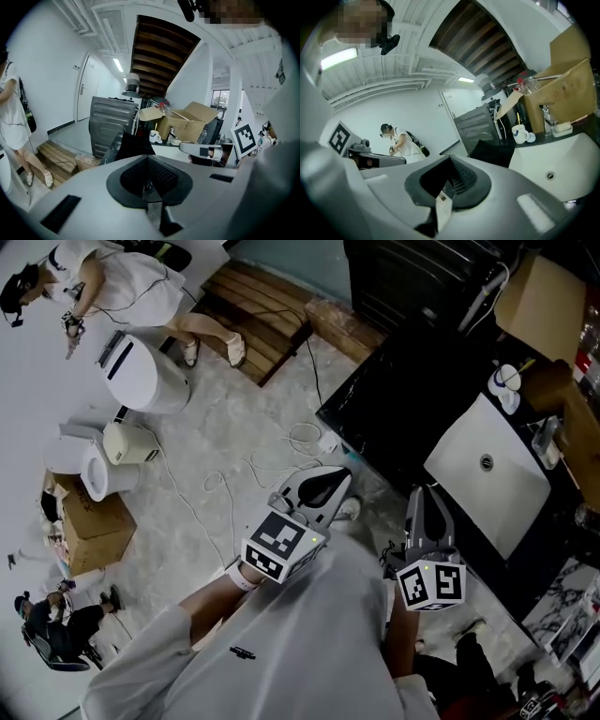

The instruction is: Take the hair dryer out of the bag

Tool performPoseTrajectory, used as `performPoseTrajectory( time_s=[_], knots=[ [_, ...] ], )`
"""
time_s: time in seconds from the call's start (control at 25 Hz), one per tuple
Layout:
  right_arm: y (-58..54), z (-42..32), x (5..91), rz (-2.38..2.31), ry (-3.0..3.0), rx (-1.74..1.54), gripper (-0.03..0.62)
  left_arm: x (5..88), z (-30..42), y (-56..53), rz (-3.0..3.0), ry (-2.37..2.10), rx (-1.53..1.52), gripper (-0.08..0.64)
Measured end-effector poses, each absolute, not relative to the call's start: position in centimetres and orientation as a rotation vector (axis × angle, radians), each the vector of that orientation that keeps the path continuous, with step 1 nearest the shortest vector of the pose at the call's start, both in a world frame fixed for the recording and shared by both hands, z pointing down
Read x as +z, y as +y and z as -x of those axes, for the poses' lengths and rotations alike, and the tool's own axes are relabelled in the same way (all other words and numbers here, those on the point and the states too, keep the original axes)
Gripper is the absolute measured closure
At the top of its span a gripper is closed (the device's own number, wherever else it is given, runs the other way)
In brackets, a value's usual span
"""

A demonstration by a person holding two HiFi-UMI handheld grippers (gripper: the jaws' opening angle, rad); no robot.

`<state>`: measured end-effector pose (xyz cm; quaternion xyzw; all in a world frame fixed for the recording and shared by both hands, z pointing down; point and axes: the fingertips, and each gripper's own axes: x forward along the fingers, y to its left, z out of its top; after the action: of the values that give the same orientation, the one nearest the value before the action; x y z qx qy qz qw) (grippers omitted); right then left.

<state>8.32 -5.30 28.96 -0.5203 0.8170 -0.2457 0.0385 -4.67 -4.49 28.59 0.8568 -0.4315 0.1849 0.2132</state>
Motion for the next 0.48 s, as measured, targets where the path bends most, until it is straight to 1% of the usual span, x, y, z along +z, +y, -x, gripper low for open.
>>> performPoseTrajectory(
  time_s=[0.48],
  knots=[
    [-5.6,-8.8,30.4,1.602,2.507,-0.792,0.581,32.4,4.9,-6.9,-2.437,-1.193,0.666,0.552]
  ],
)
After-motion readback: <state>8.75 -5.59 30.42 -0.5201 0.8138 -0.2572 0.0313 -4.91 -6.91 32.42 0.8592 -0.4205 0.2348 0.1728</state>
